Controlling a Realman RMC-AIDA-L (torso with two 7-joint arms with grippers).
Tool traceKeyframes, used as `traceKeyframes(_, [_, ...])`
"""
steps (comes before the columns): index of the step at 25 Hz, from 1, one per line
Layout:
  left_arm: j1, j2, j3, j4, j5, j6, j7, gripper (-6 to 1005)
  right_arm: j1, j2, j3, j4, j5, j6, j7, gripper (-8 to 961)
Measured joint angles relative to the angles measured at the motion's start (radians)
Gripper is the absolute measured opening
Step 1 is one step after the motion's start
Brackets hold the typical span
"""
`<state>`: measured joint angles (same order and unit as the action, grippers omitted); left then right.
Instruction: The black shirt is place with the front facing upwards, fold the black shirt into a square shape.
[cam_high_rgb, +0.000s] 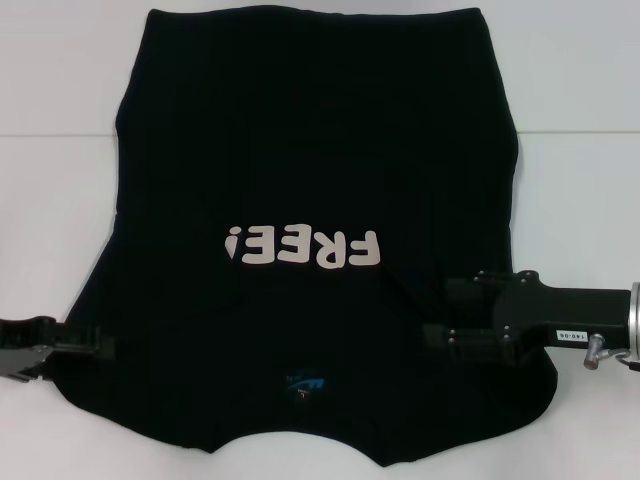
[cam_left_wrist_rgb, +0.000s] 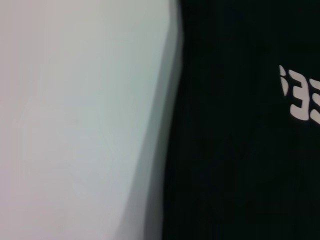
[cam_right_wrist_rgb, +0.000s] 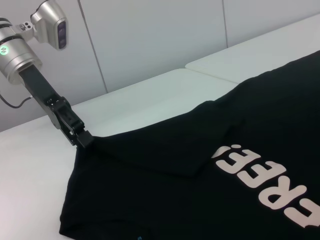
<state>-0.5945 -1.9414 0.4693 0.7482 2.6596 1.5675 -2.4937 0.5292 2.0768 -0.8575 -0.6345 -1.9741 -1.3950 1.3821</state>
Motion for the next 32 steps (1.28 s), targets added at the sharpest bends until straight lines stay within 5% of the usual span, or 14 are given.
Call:
traceKeyframes(8, [-0.002,-0.009,-0.001,0.008,0.001,-0.029,0.008,890,-0.001,0.0,0.006,0.0,0.0,-0.006,0.002,818])
traceKeyframes(21, [0.002,-0.009,0.005,0.01,0.008,-0.037,0.036,371,-0.002,-0.013,0.008,0.0,0.0,-0.01,0.066,820])
traceKeyframes(25, [0.002,-0.006,0.005,0.005,0.008,-0.037,0.042,213,0.005,-0.051,0.007,-0.024,-0.014,-0.011,0.225,821])
traceKeyframes(32, [0.003,-0.004,0.005,0.004,0.009,-0.022,0.06,82,0.111,-0.186,0.003,-0.077,-0.271,-0.046,0.856,821])
